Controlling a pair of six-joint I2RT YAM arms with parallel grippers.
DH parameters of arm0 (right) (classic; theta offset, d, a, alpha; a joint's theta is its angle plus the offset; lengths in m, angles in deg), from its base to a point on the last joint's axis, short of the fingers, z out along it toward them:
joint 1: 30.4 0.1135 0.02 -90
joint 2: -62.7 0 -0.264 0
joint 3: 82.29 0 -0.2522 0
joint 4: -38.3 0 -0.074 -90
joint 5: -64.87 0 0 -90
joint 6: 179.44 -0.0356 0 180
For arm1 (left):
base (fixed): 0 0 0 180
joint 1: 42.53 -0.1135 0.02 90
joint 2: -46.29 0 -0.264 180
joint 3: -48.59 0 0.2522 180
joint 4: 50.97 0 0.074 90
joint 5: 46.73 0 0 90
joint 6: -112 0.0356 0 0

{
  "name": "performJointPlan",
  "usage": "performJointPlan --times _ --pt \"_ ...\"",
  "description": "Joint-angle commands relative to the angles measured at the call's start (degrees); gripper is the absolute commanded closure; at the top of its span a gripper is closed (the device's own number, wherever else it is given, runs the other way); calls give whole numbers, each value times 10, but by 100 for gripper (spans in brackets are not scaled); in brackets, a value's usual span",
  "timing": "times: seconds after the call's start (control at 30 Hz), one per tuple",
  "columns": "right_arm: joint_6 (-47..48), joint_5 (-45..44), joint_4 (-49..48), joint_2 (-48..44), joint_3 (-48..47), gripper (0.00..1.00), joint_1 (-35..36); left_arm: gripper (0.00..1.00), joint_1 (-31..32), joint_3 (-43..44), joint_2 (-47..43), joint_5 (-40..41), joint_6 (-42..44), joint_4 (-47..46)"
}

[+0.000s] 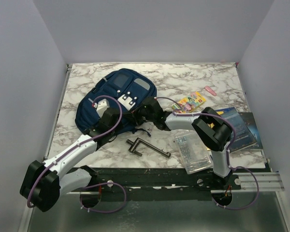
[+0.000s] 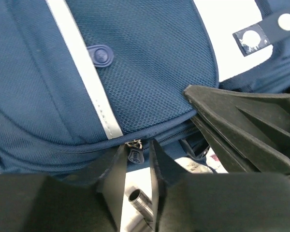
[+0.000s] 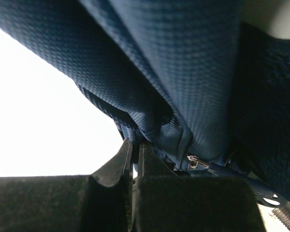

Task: Pack the student bag
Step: Unzip the student bag at the center of the board.

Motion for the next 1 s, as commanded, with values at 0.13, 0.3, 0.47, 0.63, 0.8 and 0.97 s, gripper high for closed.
performJointPlan --times 0.13,0.3,0.47,0.63,0.8,0.97 --pt "67 -5 -5 -65 19 100 10 88 -2 31 17 116 -17 62" --pt "136 31 -44 -72 33 99 -11 100 -9 37 -10 114 -15 120" --pt "197 125 -70 -51 28 99 -76 100 -74 6 -80 74 -30 168" --pt "307 283 0 14 -66 99 -144 100 -146 -27 -158 12 1 165" --pt "508 362 256 91 -244 99 -159 100 -164 -35 -163 -132 73 84" --pt "637 264 412 114 -331 88 -166 100 -164 -41 -107 -347 79 -8"
